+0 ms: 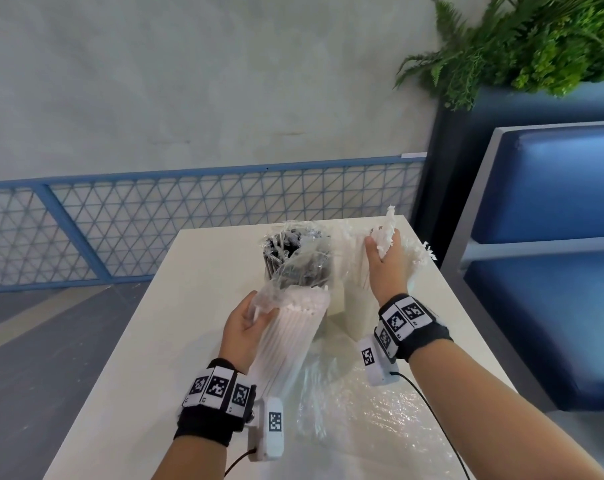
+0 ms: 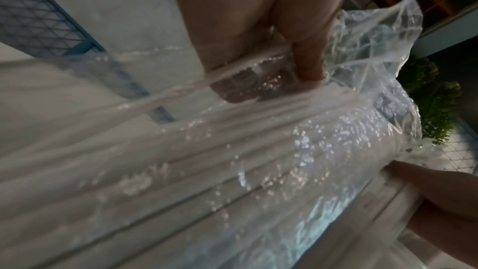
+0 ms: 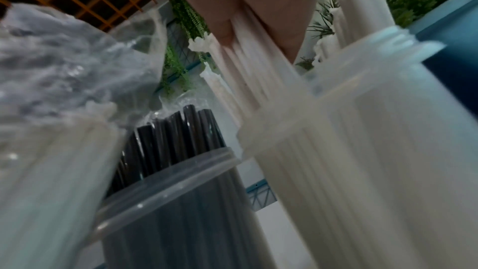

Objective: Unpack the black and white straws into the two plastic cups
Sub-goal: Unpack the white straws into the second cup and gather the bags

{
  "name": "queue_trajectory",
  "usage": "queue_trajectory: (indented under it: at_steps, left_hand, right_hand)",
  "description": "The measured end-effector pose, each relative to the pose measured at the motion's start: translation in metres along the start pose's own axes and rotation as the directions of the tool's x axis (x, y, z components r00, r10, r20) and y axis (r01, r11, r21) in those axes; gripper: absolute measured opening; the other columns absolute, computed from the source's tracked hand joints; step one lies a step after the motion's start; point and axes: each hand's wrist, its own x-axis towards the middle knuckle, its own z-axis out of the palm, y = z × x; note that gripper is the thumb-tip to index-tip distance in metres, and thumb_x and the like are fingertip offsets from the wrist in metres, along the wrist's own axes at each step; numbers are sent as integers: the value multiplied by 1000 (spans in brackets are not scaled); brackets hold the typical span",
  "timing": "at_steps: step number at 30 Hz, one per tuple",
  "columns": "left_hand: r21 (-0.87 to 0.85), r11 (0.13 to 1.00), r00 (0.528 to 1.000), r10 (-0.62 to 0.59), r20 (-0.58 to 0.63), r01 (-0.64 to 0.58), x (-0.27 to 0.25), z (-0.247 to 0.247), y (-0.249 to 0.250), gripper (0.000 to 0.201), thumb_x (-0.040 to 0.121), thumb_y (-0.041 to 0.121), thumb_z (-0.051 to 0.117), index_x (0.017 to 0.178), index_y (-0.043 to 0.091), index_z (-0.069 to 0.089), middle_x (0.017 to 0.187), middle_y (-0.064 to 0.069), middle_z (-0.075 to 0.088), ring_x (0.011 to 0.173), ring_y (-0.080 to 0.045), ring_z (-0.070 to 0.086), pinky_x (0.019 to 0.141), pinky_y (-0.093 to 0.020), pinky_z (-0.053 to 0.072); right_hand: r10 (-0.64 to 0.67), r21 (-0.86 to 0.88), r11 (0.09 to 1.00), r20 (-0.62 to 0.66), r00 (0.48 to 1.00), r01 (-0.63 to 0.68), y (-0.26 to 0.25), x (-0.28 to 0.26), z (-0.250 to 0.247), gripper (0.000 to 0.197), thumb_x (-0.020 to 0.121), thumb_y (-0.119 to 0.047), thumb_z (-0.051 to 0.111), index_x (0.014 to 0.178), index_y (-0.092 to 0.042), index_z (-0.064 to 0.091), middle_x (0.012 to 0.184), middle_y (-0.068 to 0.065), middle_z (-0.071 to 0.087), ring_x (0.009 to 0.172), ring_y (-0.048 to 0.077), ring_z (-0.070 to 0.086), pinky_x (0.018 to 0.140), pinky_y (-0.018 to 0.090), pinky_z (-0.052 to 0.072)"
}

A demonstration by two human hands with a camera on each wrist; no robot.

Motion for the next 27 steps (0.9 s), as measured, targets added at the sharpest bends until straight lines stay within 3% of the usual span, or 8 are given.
queue_trajectory:
  at_steps: [3,5,8,11,15,17,21,27]
  left_hand:
    - [-28,1000,1000,-12,-9,12,-1,3,-1,20,88,1,54,94,19,62,82,19,71,79,5,62,68,-10,46]
    - [-50,999,1000,-16,-10,16,-1,3,-1,19,88,2,54,97,16,63,87,14,72,84,0,64,72,-13,48]
    - [-96,995,999,-35,-26,33,-1,4,2,19,89,2,55,97,17,64,93,4,69,86,-3,64,75,-17,49]
    - [-132,990,998,-58,-35,53,-1,3,1,14,85,13,60,92,23,66,96,-4,67,89,-10,63,81,-28,47]
    - [-136,989,998,-66,-15,63,0,4,2,16,81,20,59,94,23,67,99,-9,66,93,-20,62,83,-35,47]
    - [-135,989,998,-67,-15,65,1,6,2,17,85,12,59,97,21,66,101,-9,66,95,-22,61,85,-35,47]
    - [-127,989,996,-82,-20,79,4,5,-3,23,89,4,56,100,20,67,105,-10,67,99,-24,61,89,-40,46]
    - [-137,989,998,-63,-11,61,7,7,-4,19,87,12,58,92,27,69,98,-9,65,92,-24,59,84,-40,44]
  right_hand:
    - [19,-118,993,20,1000,-16,2,3,-1,46,96,-24,47,135,-2,34,131,20,50,121,35,46,91,31,37]
    - [-101,-283,956,-74,992,76,10,3,-1,49,87,-26,62,126,-5,42,129,14,50,121,34,45,96,34,35]
    - [-217,-463,883,-244,945,84,22,-1,-4,80,66,-40,78,132,-17,40,146,7,30,134,27,26,110,41,23]
    - [-4,-329,940,-265,964,-87,27,4,-9,103,60,-45,81,143,-25,23,155,8,6,138,30,25,112,46,28]
    - [90,-190,975,-129,988,-114,25,13,-12,113,65,-31,83,148,-22,7,156,8,-7,136,26,31,99,28,34]
    - [68,-154,985,-91,994,-81,27,18,-10,114,65,-25,83,148,-24,4,156,8,-4,139,22,26,99,24,30]
    - [88,-166,982,0,996,-87,33,27,-4,125,61,-24,85,148,-25,-5,154,10,24,137,27,35,109,40,33]
    - [55,-339,940,37,998,-39,35,30,4,75,73,-20,77,134,-4,37,136,9,43,121,27,48,95,29,38]
